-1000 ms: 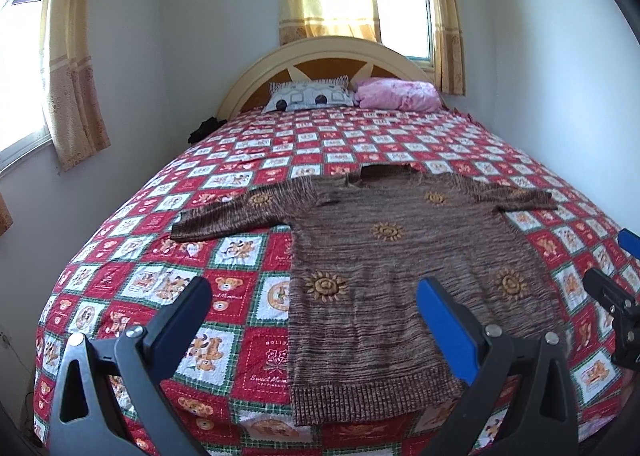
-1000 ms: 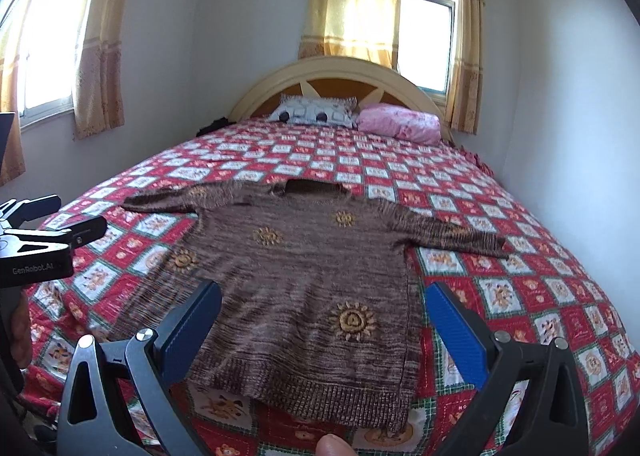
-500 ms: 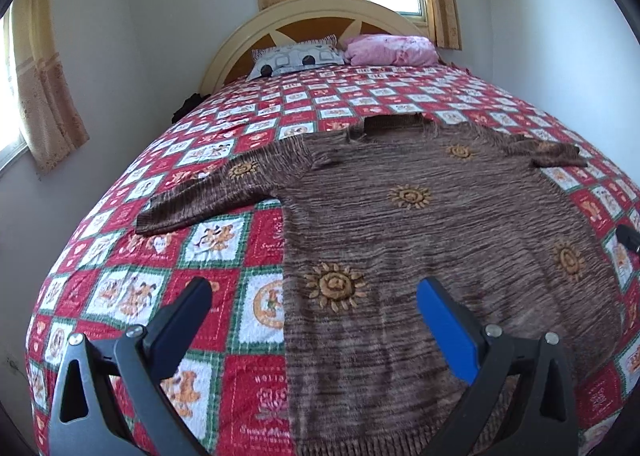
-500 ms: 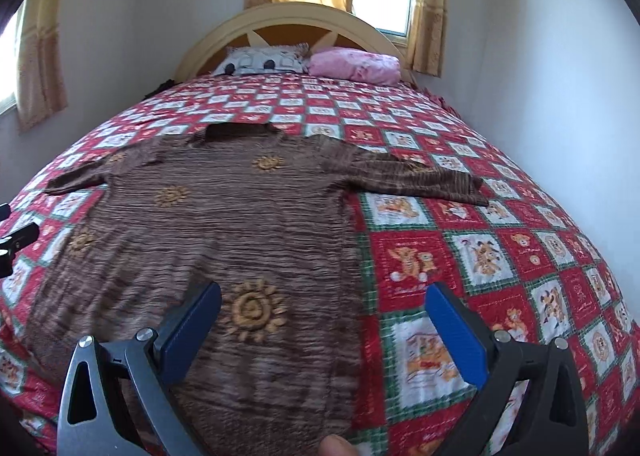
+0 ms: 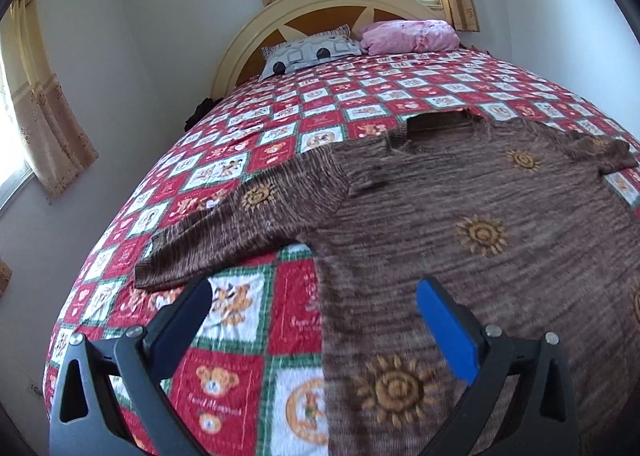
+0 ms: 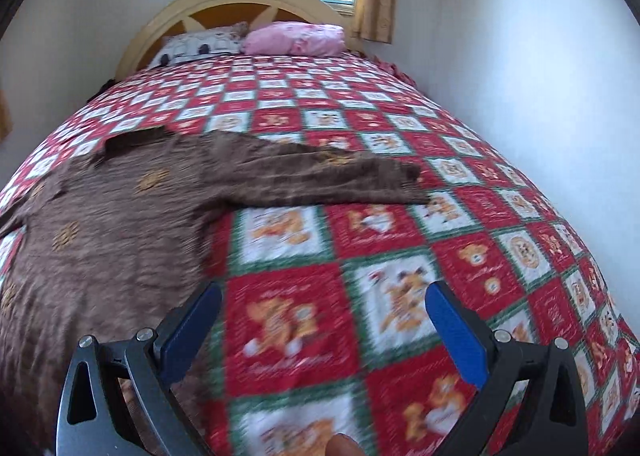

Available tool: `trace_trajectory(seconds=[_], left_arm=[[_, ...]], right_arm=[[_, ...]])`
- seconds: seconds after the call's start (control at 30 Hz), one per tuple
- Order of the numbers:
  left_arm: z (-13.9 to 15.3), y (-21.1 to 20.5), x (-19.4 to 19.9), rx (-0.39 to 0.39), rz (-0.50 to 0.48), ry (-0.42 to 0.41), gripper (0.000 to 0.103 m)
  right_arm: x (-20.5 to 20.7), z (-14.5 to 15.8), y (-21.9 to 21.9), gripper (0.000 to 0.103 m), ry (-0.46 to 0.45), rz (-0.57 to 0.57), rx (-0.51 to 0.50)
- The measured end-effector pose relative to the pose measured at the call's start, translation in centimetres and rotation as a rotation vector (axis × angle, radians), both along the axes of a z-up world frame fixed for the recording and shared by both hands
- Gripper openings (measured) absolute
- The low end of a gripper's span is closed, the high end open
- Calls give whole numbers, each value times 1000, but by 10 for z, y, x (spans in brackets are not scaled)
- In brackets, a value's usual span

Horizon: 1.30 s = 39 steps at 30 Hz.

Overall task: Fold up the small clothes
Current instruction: 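Lower the right tool toward the sweater sleeve nearest it, then grasp the sleeve cuff with the right tool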

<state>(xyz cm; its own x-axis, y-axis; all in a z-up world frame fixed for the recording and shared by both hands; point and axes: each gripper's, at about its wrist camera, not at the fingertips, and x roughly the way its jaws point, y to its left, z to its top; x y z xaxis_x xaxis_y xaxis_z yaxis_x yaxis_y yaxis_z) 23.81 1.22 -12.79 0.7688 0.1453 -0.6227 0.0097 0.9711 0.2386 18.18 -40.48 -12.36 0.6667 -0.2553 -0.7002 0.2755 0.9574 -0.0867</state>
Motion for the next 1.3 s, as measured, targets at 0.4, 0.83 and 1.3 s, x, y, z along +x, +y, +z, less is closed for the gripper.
trace_trajectory(seconds=[0.4,0.83,1.3], left_arm=[[-27,7,65,-1,58,57,103],[-51,11,81,-23,85,118,103],[-54,21,81,-88,101,121,103]], right_arm=[[63,-18,-98,91,-11,-140,226],[115,-51,-157,66,39,-287,360],[154,-20,-104,8,7,-139,214]])
